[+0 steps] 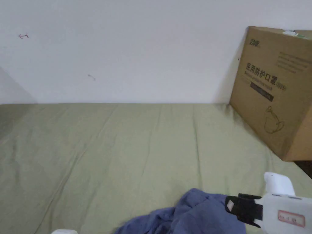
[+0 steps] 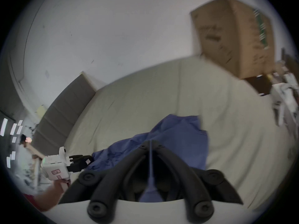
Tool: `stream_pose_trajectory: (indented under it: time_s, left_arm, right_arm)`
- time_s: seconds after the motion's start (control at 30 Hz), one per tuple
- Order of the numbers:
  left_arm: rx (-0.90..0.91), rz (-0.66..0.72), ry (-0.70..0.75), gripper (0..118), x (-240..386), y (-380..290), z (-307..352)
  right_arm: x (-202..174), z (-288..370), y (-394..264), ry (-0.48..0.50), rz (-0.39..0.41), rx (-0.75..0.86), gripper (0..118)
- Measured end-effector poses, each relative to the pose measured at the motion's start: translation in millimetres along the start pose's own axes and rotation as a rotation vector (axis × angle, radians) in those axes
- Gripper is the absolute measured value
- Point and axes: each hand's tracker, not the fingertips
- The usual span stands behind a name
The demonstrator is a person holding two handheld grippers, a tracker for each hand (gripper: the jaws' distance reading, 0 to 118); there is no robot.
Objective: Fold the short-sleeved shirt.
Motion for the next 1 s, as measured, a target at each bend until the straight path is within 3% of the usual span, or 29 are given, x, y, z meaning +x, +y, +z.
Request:
stream_pose_trajectory:
  time_s: [0.03,0.07,0.1,0.33,0.43,0.5,0.53,0.57,0.6,0.63,0.67,0.73,0.83,1.0]
  left_arm:
    - [0.030,0.071,-0.012,5,-9,1,10]
    - [0.051,0.123,-0.014,5,-15,2,14]
    - [0.064,0.163,-0.015,5,-22,2,19]
    - [0.039,0.156,-0.007,5,-38,5,22]
    - [0.024,0.142,-0.010,5,-39,6,15]
    - [0.005,0.115,0.002,5,-40,4,9]
    - [-0.003,0.109,0.008,5,-40,3,6]
    - [-0.010,0.109,0.010,5,-41,2,4]
    - [-0.017,0.117,0.009,5,-44,1,2]
    - [-0.024,0.130,0.002,5,-46,0,1]
    - [-0.024,0.141,0.002,5,-46,0,1]
    - [-0.020,0.152,0.002,5,-48,0,4]
    - [0.005,0.162,0.001,5,-44,8,18]
    - [0.124,0.146,-0.022,5,-34,40,66]
  right_arm:
    - [3,-17,19,0.020,-0.005,-0.069,46]
    - [4,-32,33,0.002,0.002,-0.092,72]
    - [4,-51,49,-0.015,0.032,-0.154,84]
    - [20,-183,94,-0.211,0.041,-0.477,95]
    - [24,-223,84,-0.286,0.115,-0.559,95]
    - [24,-240,77,-0.331,0.163,-0.609,93]
    - [24,-245,75,-0.347,0.177,-0.639,75]
    - [25,-249,72,-0.351,0.174,-0.689,42]
    - [26,-249,70,-0.332,0.165,-0.700,42]
    - [23,-243,70,-0.321,0.183,-0.668,30]
    - [17,-235,72,-0.359,0.261,-0.587,6]
    - [15,-214,80,-0.291,0.261,-0.502,4]
    - [16,-165,93,-0.162,0.132,-0.422,4]
    - [8,-46,105,-0.078,0.117,-0.175,4]
